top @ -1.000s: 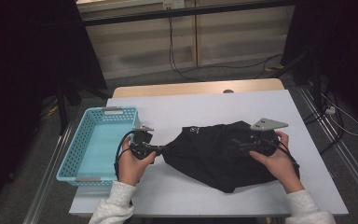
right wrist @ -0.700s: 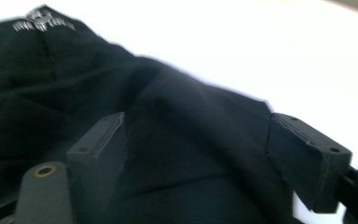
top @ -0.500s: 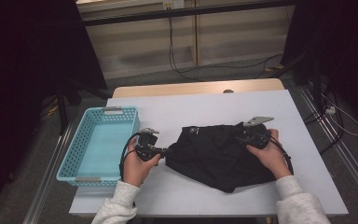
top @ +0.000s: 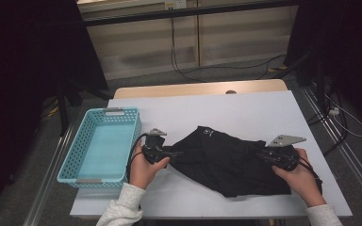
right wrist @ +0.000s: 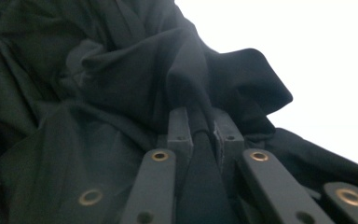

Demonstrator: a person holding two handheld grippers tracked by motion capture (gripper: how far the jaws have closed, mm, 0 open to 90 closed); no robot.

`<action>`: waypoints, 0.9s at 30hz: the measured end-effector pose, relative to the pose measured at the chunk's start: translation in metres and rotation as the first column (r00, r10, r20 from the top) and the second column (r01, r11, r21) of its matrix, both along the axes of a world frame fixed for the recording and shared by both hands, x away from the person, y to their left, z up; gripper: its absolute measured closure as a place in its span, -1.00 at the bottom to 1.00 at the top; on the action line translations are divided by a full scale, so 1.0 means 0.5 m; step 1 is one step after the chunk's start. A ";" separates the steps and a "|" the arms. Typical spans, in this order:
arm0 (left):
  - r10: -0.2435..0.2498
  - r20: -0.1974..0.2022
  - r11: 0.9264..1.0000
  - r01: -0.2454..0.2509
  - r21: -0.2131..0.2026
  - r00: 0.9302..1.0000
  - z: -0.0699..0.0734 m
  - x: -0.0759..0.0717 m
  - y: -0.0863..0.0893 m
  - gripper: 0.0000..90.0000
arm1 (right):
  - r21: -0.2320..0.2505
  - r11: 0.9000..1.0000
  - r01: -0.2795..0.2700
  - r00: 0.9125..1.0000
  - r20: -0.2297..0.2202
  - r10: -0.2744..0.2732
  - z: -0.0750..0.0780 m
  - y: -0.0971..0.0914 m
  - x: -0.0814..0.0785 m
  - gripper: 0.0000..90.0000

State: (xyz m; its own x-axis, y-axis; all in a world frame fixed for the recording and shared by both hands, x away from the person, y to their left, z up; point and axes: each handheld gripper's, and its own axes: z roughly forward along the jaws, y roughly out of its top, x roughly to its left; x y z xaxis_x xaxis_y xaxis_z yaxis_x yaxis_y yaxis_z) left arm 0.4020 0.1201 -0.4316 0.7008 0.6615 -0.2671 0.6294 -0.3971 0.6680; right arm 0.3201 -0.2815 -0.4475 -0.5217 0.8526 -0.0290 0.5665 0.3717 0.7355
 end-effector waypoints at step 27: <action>-0.065 0.001 0.998 0.065 0.015 0.998 -0.038 -0.040 -0.013 -0.19 | 0.033 0.991 -0.126 0.992 -0.027 0.127 -0.032 0.177 0.144 0.65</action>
